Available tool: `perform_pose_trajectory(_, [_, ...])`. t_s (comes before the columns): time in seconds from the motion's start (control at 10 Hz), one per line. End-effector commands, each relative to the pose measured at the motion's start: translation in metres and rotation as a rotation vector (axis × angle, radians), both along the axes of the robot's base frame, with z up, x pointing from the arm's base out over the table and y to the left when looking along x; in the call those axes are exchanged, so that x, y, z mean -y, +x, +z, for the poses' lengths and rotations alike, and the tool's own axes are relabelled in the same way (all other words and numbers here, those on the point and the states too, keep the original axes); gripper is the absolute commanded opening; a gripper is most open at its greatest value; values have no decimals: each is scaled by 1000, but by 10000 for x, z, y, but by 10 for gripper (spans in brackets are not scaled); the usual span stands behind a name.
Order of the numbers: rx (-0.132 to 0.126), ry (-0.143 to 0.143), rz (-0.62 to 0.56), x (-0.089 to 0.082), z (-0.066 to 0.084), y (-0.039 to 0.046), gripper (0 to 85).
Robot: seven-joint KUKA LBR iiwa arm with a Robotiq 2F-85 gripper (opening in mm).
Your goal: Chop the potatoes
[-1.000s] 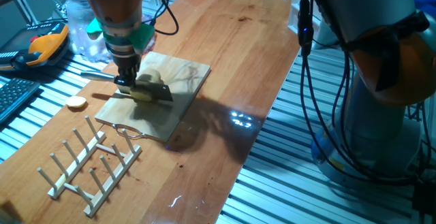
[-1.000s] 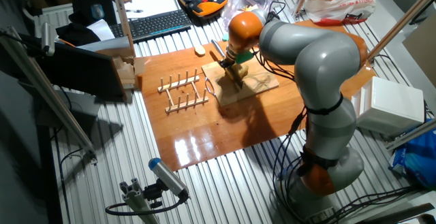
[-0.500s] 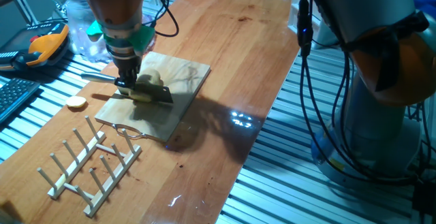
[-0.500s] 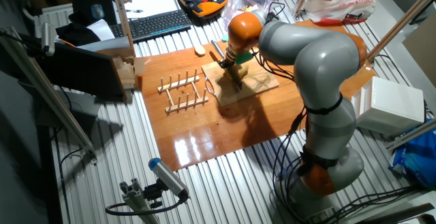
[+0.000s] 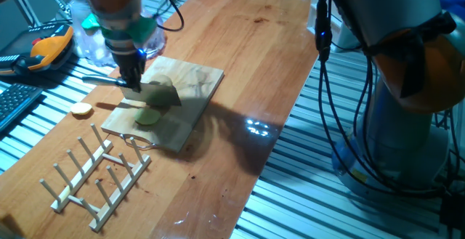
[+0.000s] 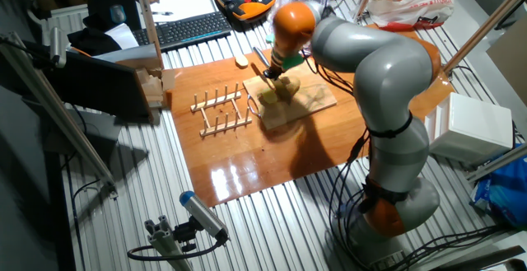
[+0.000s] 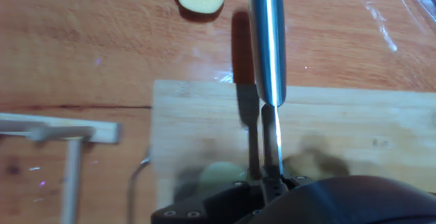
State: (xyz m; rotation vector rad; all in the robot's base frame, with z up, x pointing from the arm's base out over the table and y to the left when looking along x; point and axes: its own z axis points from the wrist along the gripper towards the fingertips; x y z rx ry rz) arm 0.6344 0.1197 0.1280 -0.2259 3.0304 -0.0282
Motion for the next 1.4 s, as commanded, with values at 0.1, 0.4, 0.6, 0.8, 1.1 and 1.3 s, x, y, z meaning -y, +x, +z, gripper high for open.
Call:
perform_pose_trajectory(0.1, [-30,15,-30,-198,462,-101,0])
perform_pose_trajectory(0.4, [-69,23,-105,-565,794,-357,0])
perform_pose_trajectory(0.6, [-85,59,-138,-621,811,-505,0])
perform_pose_trajectory(0.8, [-93,69,-159,-632,836,-568,0])
perform_pose_trajectory(1.1, [-103,74,-182,-632,835,-626,0])
perform_pose_trajectory(1.3, [-107,73,-171,-635,809,-658,0])
